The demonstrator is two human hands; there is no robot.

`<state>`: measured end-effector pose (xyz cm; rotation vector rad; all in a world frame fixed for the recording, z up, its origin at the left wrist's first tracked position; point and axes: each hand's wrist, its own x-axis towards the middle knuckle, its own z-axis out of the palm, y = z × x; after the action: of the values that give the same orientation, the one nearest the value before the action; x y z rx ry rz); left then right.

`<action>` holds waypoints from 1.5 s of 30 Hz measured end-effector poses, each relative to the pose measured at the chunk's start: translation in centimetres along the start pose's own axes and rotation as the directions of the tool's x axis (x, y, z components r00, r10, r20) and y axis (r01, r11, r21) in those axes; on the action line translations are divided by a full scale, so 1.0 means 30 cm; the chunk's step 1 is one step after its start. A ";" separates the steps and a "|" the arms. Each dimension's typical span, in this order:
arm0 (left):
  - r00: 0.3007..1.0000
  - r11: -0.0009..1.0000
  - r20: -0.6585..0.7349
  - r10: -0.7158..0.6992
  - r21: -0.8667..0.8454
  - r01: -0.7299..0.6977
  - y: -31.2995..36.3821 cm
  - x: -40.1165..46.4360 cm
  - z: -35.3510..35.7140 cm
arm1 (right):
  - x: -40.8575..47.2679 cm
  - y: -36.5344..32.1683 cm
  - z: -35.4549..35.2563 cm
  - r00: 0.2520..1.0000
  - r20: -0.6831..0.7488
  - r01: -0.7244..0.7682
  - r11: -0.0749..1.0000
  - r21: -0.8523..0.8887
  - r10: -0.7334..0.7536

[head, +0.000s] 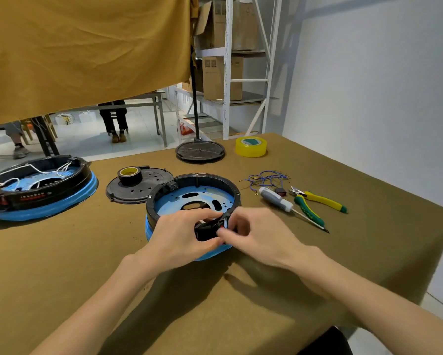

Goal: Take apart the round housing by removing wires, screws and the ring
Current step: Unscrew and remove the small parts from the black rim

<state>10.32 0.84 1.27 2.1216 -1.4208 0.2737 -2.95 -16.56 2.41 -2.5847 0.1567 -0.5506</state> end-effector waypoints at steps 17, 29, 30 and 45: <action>0.955 0.999 -0.294 0.040 0.038 -0.030 0.033 -0.026 0.058 | 0.055 0.280 -0.102 0.896 -0.334 -0.297 0.954 0.042 0.293; 0.951 0.995 -0.298 0.078 0.077 -0.058 0.033 -0.022 0.064 | 0.143 0.418 -0.090 0.898 -0.334 -0.424 0.763 -0.489 0.285; 0.953 0.995 -0.293 0.080 0.078 -0.059 0.034 -0.021 0.063 | 0.132 0.409 -0.086 0.899 -0.354 -0.409 0.788 -0.460 0.260; 0.999 0.979 -0.051 -0.009 -0.204 -0.002 0.032 -0.050 -0.038 | 0.080 0.334 -0.054 0.962 -0.120 -0.272 0.896 -0.351 0.246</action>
<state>8.99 2.38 1.84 1.9368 -1.3543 0.1724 -1.53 -26.52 -0.31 -2.8338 0.6793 -0.5578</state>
